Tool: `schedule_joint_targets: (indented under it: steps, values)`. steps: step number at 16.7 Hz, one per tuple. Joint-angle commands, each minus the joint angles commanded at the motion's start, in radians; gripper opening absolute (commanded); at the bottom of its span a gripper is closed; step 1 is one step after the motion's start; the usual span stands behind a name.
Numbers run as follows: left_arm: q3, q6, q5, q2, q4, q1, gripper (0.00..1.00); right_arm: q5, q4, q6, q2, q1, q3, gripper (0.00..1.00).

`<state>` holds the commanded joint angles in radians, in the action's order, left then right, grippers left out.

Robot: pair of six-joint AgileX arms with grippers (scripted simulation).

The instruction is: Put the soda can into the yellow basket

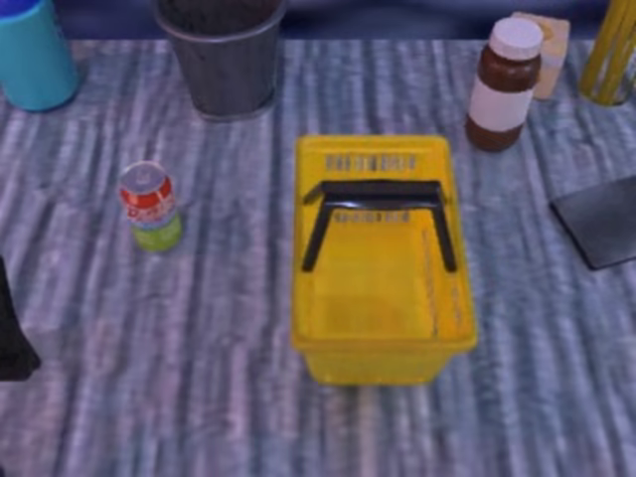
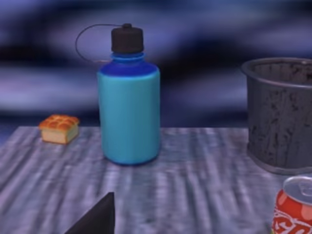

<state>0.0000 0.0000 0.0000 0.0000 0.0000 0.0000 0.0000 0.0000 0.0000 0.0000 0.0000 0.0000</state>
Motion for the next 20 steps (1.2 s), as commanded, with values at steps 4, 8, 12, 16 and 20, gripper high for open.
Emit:
schedule_joint_targets:
  steps: [4, 8, 12, 16, 20]
  values:
    - [0.03, 0.011, 0.004, 0.031, -0.022, -0.008, 1.0, 0.0, 0.0, 0.0, 0.0, 0.0, 0.0, 1.0]
    - [0.214, 0.073, 0.012, 0.219, -0.149, -0.039, 1.0, 0.0, 0.0, 0.0, 0.0, 0.0, 0.0, 1.0]
    - [0.528, 0.169, 0.013, 0.566, -0.356, -0.075, 1.0, 0.0, 0.0, 0.0, 0.0, 0.0, 0.0, 1.0]
    - [0.908, 0.282, 0.008, 1.012, -0.602, -0.112, 1.0, 0.0, 0.0, 0.0, 0.0, 0.0, 0.0, 1.0]
    - [1.295, 0.395, 0.002, 1.469, -0.851, -0.149, 1.0, 0.0, 0.0, 0.0, 0.0, 0.0, 0.0, 1.0]
